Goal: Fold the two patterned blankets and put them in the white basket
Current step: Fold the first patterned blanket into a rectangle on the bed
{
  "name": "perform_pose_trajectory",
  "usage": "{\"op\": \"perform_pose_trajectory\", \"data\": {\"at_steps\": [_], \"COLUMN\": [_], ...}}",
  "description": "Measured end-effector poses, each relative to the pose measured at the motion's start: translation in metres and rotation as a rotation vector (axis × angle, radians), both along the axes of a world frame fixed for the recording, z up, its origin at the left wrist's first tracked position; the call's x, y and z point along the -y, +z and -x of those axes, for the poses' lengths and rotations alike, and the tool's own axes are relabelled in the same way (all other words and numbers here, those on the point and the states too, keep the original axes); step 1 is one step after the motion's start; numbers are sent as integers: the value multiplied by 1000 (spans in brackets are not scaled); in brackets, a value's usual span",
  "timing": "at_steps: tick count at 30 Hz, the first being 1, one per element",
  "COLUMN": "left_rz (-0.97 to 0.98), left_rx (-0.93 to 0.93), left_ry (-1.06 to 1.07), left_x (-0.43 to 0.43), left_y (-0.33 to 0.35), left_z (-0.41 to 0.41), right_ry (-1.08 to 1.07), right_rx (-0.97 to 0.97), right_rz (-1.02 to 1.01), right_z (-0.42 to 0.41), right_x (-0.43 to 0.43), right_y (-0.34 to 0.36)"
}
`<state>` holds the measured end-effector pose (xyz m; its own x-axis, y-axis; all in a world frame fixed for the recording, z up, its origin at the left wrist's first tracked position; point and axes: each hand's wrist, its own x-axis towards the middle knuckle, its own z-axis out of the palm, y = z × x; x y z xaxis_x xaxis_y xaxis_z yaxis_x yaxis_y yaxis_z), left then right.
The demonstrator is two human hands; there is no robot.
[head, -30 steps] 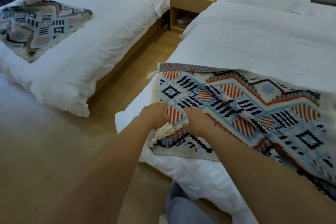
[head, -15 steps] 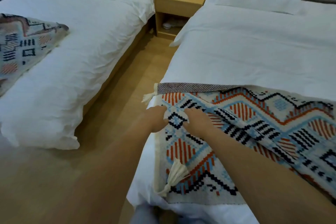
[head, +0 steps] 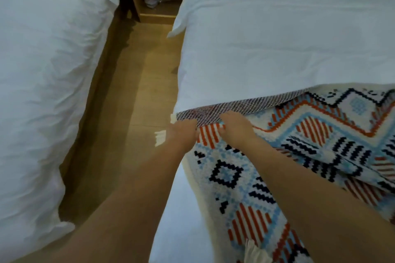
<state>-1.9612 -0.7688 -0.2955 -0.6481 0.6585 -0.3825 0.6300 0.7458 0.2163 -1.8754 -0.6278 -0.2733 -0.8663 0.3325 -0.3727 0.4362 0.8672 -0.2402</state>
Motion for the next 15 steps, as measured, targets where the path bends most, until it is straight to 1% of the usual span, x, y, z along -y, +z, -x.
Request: {"op": "perform_pose_trajectory", "data": {"at_steps": [4, 9, 12, 15], "left_rz": [31, 105, 61, -42], "left_rx": [-31, -21, -51, -71], "left_ry": [0, 27, 48, 129], "left_x": [-32, -37, -36, -32], "left_y": [-50, -108, -125, -132], "left_z": [19, 31, 42, 57], "right_ry": [107, 237, 300, 343], "right_rx": [18, 91, 109, 85], "right_rz": [-84, -225, -273, -306], "right_z": [38, 59, 60, 59], "right_x": [-21, -47, -61, -74], "right_y": [-49, -102, -118, -125]}}
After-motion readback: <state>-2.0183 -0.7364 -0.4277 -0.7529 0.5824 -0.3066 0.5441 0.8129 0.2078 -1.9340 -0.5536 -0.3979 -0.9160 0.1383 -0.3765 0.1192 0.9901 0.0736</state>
